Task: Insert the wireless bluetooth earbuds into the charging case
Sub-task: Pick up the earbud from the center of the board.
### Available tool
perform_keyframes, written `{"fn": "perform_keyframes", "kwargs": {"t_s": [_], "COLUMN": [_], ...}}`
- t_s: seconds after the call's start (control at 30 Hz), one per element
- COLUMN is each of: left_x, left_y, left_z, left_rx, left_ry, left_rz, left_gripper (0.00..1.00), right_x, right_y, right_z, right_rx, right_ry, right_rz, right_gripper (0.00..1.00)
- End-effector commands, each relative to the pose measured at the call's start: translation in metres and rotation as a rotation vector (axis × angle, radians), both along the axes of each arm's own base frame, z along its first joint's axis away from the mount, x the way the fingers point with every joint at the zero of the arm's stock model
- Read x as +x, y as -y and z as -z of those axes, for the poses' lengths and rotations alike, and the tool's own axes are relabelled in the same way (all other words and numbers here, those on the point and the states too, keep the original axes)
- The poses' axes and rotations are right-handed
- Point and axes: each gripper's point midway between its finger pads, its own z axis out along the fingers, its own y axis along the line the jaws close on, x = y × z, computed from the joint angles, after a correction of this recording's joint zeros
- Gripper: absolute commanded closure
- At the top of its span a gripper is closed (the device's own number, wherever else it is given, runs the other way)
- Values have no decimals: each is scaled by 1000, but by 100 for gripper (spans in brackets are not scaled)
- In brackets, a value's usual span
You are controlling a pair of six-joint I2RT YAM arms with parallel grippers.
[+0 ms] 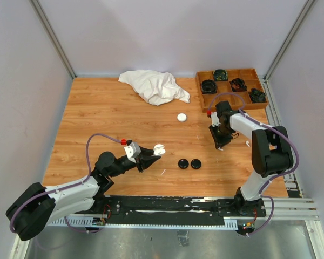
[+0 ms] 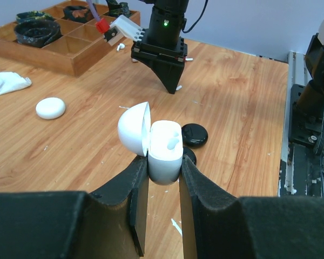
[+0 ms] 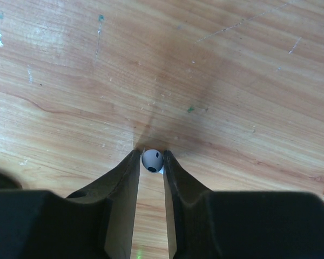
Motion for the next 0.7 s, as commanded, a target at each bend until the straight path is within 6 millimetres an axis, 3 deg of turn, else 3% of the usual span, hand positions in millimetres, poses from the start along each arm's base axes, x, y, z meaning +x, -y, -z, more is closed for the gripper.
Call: {"fn": "perform_keyframes", "kwargs": {"t_s": [0.0,0.2,0.4,0.67], "left_x": [-2,4,10,-1], "left_y": [4,1,-7,-1], "left_z": [-14,-15,-15,-21], "left_rx": [-28,-38,-95,-139], "left_ry": [49,39,57,101], "left_rz": [21,-16,-81,-7], "left_gripper": [100,100,100,100], "right_x": [-4,-7,-8,-6], "right_y": [3,0,-18,-55], "right_z": [1,-8,-25,-73], "right_rx": [-39,-39,29,182], "right_ry": [-26,-1,77,263], "right_rz": [-9,-2,7,3], "right_gripper": [76,84,86,87]}}
